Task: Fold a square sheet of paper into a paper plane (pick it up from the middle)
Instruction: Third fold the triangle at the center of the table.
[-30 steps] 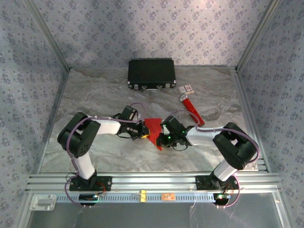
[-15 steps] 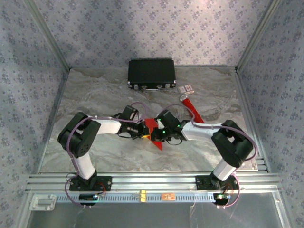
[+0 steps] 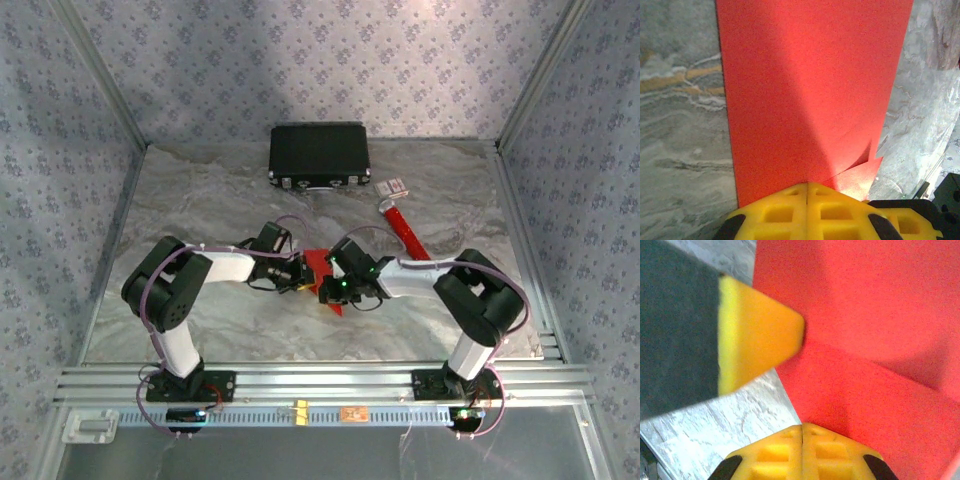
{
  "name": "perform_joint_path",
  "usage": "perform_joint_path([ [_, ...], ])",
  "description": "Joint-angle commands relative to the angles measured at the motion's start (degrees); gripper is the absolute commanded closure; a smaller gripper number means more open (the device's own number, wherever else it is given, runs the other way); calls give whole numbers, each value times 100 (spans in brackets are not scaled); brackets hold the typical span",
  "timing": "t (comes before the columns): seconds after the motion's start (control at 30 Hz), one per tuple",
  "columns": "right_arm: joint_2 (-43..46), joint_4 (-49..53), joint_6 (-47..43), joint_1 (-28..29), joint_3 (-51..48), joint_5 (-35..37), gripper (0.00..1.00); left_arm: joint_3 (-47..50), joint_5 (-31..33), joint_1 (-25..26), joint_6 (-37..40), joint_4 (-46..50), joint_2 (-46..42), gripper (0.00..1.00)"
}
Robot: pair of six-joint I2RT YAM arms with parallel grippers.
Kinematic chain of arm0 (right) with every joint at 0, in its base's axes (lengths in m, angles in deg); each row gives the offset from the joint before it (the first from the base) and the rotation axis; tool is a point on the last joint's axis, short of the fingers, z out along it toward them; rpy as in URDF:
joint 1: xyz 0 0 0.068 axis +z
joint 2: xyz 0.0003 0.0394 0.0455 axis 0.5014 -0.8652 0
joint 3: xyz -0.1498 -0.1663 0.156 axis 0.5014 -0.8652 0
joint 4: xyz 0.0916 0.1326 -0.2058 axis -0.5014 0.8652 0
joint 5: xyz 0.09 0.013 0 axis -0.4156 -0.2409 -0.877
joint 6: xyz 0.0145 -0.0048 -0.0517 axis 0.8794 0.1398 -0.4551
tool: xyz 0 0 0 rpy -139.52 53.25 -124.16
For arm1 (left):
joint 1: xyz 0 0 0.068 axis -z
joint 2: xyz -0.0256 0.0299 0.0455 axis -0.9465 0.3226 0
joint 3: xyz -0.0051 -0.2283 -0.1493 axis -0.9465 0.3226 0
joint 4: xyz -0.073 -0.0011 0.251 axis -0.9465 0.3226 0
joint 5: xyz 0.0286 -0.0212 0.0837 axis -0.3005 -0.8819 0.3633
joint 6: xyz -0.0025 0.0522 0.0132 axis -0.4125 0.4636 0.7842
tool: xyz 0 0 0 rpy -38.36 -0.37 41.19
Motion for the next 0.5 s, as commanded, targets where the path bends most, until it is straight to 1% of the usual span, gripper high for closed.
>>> perform_joint_path([
  [0.0, 255, 452, -141, -8, -243, 41, 93, 83, 385, 2, 156, 592, 255, 100],
  [0.23, 778, 609, -178, -106, -613, 112, 93, 83, 377, 4, 149, 593, 280, 100],
  [0.37, 963, 447, -225, -108, -503, -135, 93, 70, 352, 2, 153, 601, 264, 100],
  [0.47, 828, 420, -295, -56, -286, -321, 92, 73, 359, 5, 156, 613, 262, 100],
])
